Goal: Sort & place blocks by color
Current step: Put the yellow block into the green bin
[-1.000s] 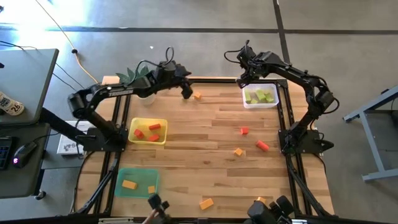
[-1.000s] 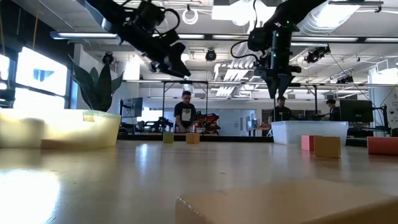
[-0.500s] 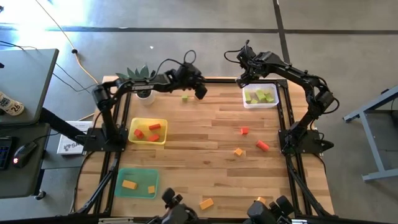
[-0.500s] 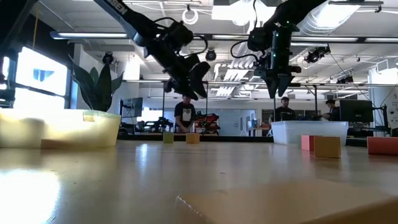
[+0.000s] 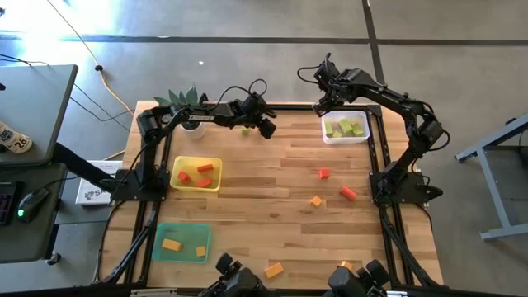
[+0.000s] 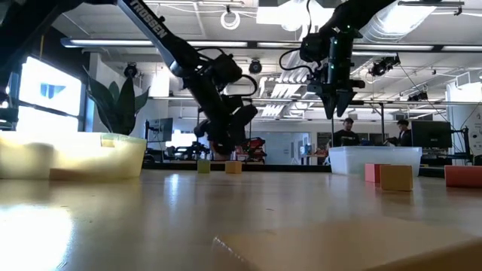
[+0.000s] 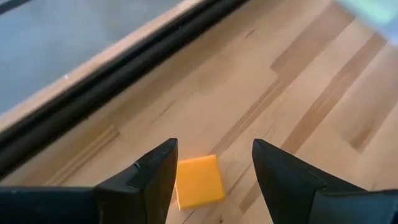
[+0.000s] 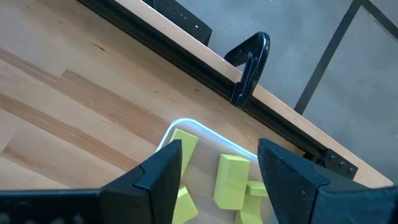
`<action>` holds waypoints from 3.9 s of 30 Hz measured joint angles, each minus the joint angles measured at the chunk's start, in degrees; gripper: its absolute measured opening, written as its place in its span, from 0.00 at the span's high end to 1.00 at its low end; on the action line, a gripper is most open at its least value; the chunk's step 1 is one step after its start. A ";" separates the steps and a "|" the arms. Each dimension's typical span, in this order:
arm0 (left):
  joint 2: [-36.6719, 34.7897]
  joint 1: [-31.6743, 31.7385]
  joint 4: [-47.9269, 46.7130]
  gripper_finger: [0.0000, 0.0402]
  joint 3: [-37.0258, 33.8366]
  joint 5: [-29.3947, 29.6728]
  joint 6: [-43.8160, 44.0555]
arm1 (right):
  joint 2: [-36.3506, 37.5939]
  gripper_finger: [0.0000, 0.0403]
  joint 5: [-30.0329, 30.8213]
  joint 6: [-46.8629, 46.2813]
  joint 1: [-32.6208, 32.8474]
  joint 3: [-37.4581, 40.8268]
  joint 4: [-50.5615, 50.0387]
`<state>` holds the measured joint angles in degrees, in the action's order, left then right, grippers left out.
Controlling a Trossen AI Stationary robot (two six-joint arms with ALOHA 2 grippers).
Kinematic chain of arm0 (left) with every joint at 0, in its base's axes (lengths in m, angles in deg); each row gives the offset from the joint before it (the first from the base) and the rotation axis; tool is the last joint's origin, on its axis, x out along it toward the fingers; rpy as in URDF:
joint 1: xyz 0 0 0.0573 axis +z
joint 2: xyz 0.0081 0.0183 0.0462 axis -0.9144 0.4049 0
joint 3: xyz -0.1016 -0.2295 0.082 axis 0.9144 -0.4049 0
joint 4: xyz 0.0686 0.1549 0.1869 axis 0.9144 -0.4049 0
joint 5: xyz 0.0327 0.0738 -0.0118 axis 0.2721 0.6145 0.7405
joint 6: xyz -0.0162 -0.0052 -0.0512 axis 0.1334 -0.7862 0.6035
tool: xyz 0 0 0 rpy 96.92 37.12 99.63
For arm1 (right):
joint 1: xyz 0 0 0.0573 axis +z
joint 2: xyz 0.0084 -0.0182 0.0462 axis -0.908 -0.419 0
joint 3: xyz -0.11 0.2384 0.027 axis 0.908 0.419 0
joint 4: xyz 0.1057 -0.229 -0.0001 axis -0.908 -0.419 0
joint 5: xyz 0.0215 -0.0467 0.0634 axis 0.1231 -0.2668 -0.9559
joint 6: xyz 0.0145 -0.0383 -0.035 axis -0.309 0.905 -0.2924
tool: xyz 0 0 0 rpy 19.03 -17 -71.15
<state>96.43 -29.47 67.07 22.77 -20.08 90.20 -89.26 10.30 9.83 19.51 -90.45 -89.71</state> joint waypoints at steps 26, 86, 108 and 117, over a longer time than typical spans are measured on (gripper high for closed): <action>3.05 -0.11 -5.74 0.51 -0.04 0.38 3.39 | -0.02 0.51 -0.11 0.02 0.00 0.00 -0.01; -40.55 -22.62 -60.77 0.74 -3.12 -2.62 -11.17 | -0.04 0.51 -17.54 -8.75 14.86 0.00 -11.75; -52.73 -60.96 -53.29 0.72 -25.51 -3.94 20.57 | -0.04 0.51 -20.66 -38.00 43.44 0.00 -16.79; -52.38 -70.47 -47.01 0.71 -27.30 -4.10 30.30 | -0.04 0.51 -18.53 -45.89 54.30 0.00 -19.84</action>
<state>44.05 -99.95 20.06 -4.53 -24.17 120.51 -89.30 -8.23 -36.06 73.82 -90.45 -109.55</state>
